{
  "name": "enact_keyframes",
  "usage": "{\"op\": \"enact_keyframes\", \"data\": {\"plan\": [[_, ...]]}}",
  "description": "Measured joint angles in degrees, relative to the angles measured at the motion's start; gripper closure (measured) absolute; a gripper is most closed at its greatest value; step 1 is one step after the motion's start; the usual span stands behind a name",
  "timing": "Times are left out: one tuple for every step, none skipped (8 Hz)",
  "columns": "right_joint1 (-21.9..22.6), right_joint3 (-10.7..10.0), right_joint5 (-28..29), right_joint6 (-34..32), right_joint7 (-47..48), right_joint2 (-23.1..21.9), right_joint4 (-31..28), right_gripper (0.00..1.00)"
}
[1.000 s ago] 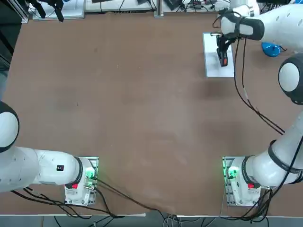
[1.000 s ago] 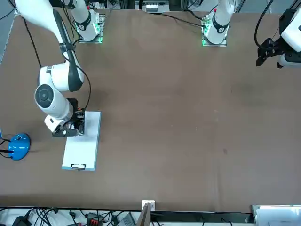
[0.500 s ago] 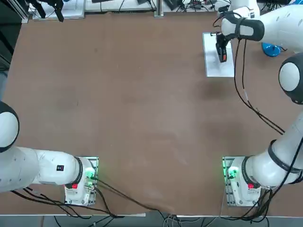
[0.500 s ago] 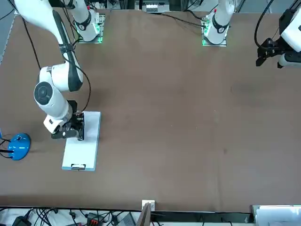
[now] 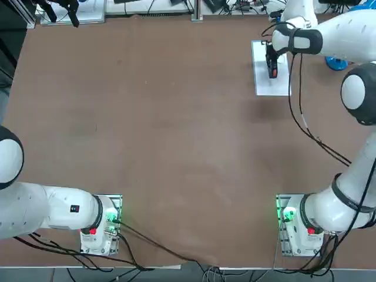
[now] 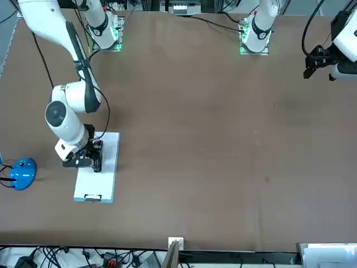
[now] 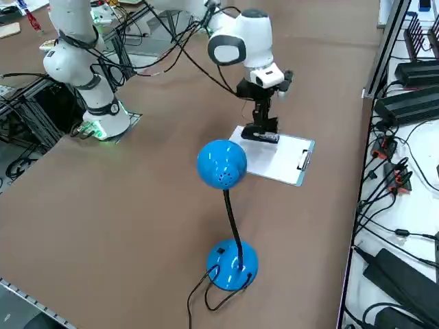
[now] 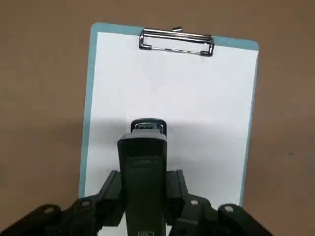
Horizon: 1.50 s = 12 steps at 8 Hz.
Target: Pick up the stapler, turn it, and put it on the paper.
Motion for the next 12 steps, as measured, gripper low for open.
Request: {"op": "enact_keyframes", "data": {"plan": [[-0.1,-0.1,-0.1,0.6,0.0,0.5,0.0,0.59],[-0.3,-0.1,-0.1,1.4,0.0,0.8,0.0,0.59],[-0.5,-0.2,-0.2,2.1,0.0,1.1,0.0,0.59],[-0.6,-0.3,-0.4,2.7,0.0,1.3,0.0,0.59],[-0.8,-0.4,-1.1,3.0,0.0,1.6,0.0,0.59],[-0.9,-0.6,-1.8,3.5,0.0,2.0,0.0,0.59],[-1.1,-0.9,-2.3,4.4,0.0,2.5,0.0,0.59],[-1.3,-1.0,-2.3,5.0,0.0,2.9,0.0,0.59],[-1.4,-1.0,-2.3,5.2,0.0,3.1,0.0,0.59],[-1.4,-1.0,-2.3,5.4,0.0,3.1,0.0,0.59],[-1.4,-1.0,-2.3,5.8,0.0,3.1,0.0,0.59],[-1.5,-1.0,-2.3,6.1,0.0,3.1,0.1,0.59]]}}
